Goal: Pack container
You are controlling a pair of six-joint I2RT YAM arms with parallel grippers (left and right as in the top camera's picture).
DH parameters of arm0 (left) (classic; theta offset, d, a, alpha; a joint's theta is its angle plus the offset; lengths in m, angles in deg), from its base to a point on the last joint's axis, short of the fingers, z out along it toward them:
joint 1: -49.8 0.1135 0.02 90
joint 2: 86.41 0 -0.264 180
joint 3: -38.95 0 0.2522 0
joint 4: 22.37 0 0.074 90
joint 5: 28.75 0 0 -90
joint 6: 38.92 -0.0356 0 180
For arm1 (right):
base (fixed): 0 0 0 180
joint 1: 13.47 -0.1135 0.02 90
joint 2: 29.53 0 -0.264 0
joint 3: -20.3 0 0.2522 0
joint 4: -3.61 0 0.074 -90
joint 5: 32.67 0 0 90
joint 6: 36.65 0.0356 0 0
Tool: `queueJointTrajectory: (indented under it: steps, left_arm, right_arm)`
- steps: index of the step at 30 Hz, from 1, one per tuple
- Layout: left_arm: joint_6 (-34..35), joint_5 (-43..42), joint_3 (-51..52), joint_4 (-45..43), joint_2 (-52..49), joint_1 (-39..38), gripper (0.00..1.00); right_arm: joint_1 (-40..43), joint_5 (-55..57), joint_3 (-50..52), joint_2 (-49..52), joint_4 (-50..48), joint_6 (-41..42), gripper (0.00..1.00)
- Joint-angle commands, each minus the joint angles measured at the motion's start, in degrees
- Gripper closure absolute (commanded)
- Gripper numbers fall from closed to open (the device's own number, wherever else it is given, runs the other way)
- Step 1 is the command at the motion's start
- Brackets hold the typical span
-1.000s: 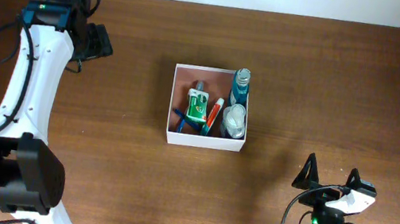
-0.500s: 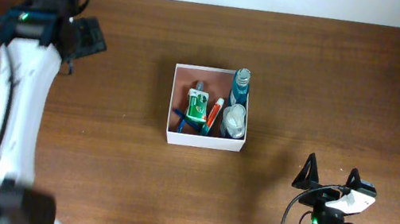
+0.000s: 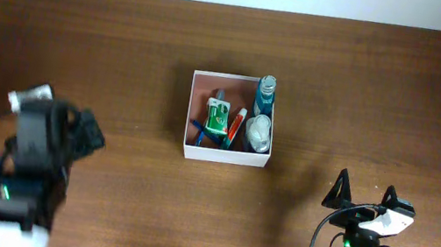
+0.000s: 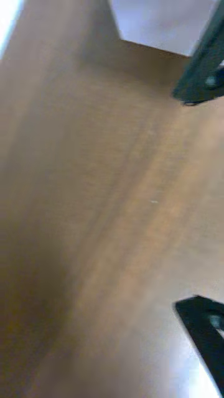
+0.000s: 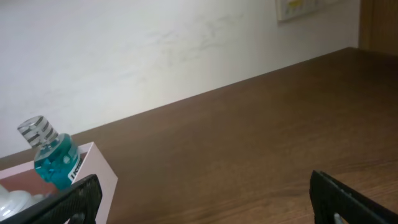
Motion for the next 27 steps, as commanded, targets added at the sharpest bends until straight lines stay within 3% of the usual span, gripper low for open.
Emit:
queueJointTrajectory:
  steps: [1, 9, 13, 20, 27]
  left_arm:
    - [-0.22, 1.11, 13.25, -9.73, 11.69, 0.04, 0.01]
    - [-0.24, 1.09, 31.17, -22.12, 26.67, 0.02, 0.01]
    - [-0.26, 0.37, 38.82, -33.20, 32.15, 0.02, 0.01]
    - [-0.76, -0.26, 44.92, -39.98, 38.14, 0.04, 0.01]
    - [-13.62, -3.08, 46.03, -39.98, 42.93, 0.04, 0.01]
  right_arm:
    - [-0.33, 0.09, 0.26, -0.50, 0.57, -0.59, 0.02]
    - [-0.33, 0.09, 0.26, -0.50, 0.57, -0.59, 0.02]
    - [-0.33, 0.09, 0.26, -0.50, 0.57, -0.59, 0.01]
    - [-0.33, 0.09, 0.26, -0.50, 0.57, -0.59, 0.02]
    - [-0.33, 0.09, 0.26, -0.50, 0.57, -0.59, 0.01]
